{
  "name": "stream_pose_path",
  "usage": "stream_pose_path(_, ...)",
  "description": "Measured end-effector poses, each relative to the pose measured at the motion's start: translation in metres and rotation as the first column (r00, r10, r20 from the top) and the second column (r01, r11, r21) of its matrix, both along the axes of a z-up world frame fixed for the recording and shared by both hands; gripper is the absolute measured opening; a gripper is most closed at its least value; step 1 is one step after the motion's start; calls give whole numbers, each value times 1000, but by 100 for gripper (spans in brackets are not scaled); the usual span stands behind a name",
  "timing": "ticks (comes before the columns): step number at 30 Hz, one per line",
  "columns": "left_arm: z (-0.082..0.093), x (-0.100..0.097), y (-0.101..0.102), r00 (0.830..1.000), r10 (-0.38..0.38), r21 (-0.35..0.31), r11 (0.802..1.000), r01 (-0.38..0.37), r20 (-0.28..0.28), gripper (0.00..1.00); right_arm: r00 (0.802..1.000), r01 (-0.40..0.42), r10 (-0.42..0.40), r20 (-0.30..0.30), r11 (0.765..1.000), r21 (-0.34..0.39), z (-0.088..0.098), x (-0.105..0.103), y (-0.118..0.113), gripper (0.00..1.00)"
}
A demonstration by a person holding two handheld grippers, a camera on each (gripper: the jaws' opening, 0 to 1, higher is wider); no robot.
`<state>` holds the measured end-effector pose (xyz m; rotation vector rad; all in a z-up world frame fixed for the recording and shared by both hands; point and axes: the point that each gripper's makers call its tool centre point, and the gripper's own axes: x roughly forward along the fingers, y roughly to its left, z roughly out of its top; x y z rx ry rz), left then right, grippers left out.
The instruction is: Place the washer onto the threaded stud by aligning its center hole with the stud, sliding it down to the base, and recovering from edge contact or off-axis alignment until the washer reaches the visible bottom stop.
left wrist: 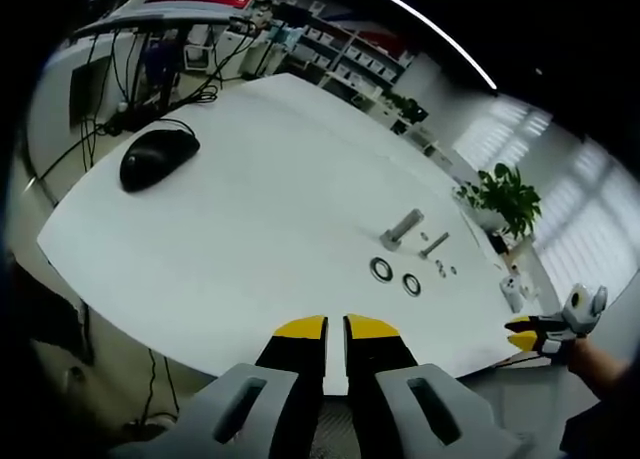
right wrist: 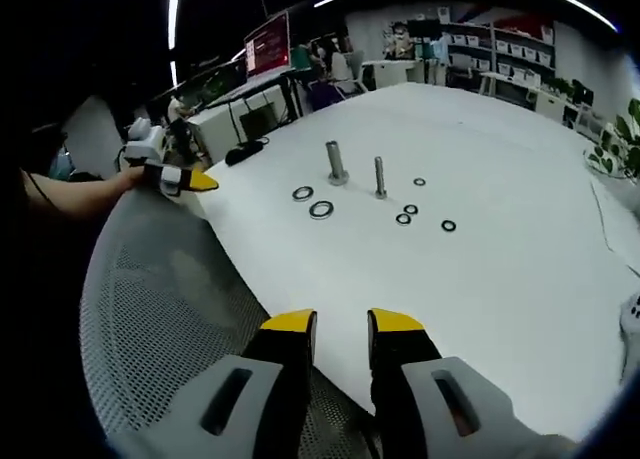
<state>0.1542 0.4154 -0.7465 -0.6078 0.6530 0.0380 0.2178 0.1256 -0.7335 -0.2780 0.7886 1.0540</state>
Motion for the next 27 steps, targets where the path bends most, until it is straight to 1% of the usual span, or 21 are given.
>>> stream_pose_path(2,1,0,0,1000,4,-1,1000,-4,4,4,999,-42,42,21,999,5,4,0,9,22)
stream_pose_path(3,1,0,1,1000,7,-3,1000,-7,7,4,998,-58,58,16,998,7,5,-1,13,21)
stream_pose_path(4,1,0,1,1000,10,-5,1000,-10,9,4,995,-95,94,13,995,7,7,-3,17,20)
stream_pose_path(5,1,0,1,1000,9,-6,1000,-9,9,4,995,-93,93,18,996,7,9,-1,20,20)
stream_pose_path(6,1,0,1,1000,8,-5,1000,-8,9,4,992,-124,124,33,992,1,10,0,23,20)
stream_pose_path(7,1,0,1,1000,7,-5,1000,-7,8,4,982,-175,175,65,984,-18,11,0,27,18)
stream_pose_path(8,1,1,1,1000,7,-4,1000,-7,9,4,974,-201,205,99,978,-48,12,3,30,16)
stream_pose_path(9,1,1,1,1000,9,-5,1000,-9,10,4,971,-208,213,109,977,-56,12,5,33,15)
stream_pose_path(11,1,1,1,1000,13,-6,1000,-13,12,4,969,-227,231,87,973,-49,13,3,39,15)
stream_pose_path(12,2,1,2,1000,14,-6,1000,-14,12,4,970,-223,227,85,974,-45,14,5,43,15)
stream_pose_path(13,2,1,1,1000,14,-7,1000,-14,13,4,967,-237,240,84,971,-44,14,5,47,15)
stream_pose_path(18,1,1,1,1000,9,-8,1000,-9,12,4,955,-277,282,90,958,-71,13,16,60,16)
stream_pose_path(23,1,1,1,1000,10,-9,1000,-10,13,4,939,-324,333,86,940,-105,12,24,73,18)
stream_pose_path(25,1,1,1,1000,12,-9,1000,-12,15,4,932,-341,351,85,933,-119,11,25,77,20)
stream_pose_path(27,2,1,1,1000,12,-9,1000,-12,17,4,931,-343,355,85,931,-126,12,30,81,22)
